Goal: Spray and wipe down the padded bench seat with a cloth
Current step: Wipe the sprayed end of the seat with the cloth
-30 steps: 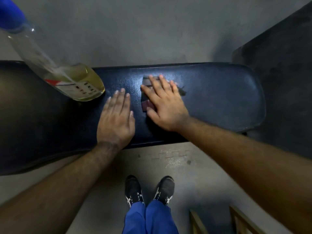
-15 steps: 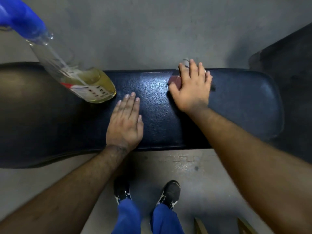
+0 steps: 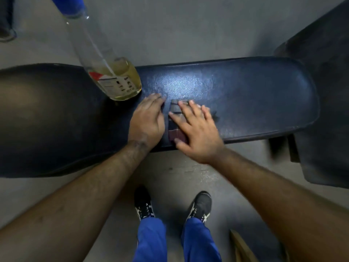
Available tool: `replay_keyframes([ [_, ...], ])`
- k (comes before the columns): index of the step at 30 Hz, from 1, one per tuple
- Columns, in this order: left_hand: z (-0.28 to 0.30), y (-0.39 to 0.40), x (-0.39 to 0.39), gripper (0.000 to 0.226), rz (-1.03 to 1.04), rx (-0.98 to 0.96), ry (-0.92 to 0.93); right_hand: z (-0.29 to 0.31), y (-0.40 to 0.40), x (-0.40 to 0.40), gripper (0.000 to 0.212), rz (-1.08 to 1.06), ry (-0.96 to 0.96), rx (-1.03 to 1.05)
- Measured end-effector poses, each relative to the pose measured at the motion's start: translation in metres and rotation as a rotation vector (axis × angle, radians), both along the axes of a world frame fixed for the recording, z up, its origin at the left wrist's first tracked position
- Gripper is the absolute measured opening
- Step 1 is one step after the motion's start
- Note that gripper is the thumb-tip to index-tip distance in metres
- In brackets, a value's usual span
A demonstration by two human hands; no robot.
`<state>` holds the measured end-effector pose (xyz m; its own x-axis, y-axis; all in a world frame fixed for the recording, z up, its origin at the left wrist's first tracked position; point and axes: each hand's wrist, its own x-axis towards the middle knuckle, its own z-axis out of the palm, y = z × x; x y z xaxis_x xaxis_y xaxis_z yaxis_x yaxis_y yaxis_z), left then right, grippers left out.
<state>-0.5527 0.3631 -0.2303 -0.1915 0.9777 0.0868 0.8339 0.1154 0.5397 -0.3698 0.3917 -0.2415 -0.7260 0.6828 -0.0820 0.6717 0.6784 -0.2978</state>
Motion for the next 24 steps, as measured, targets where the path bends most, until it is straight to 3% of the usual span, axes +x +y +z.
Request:
replay_keyframes([
  [2,0.012,-0.015,-0.009,0.037,0.039,0.061,-0.03,-0.004,0.019,0.016,0.068,-0.087,-0.022,0.029],
  [5,0.023,-0.036,-0.025,0.03,0.052,0.119,-0.031,-0.005,0.008,-0.015,0.07,-0.675,-0.075,0.014],
  [6,0.026,-0.04,-0.029,0.029,0.071,0.127,-0.04,-0.004,-0.014,-0.038,0.071,-0.691,-0.097,0.017],
  [10,0.03,-0.047,-0.045,0.027,0.121,0.107,-0.031,-0.006,-0.055,-0.052,0.068,-0.1,-0.02,0.077],
  [11,0.03,-0.05,-0.05,0.026,0.117,0.096,-0.012,-0.008,-0.042,-0.046,0.068,-0.077,-0.031,0.107],
  [15,0.034,-0.058,-0.067,0.018,0.209,0.093,-0.024,-0.005,-0.021,-0.083,0.073,-0.721,-0.063,0.004],
  [16,0.037,-0.058,-0.07,0.016,0.25,0.1,-0.041,0.0,-0.034,-0.1,0.074,-0.69,-0.055,0.0],
  [19,0.046,-0.054,-0.077,0.014,0.324,0.132,-0.063,0.0,-0.045,-0.087,0.074,-0.192,-0.02,-0.002],
  [20,0.047,-0.051,-0.079,0.017,0.342,0.148,-0.078,0.0,-0.031,-0.074,0.074,-0.119,-0.022,0.012],
  [21,0.048,-0.048,-0.082,0.021,0.364,0.16,-0.103,0.0,-0.015,-0.068,0.074,-0.159,-0.027,0.025],
  [24,0.047,-0.036,-0.089,0.049,0.426,0.156,-0.211,0.0,0.008,-0.092,0.078,-0.623,-0.049,-0.055],
])
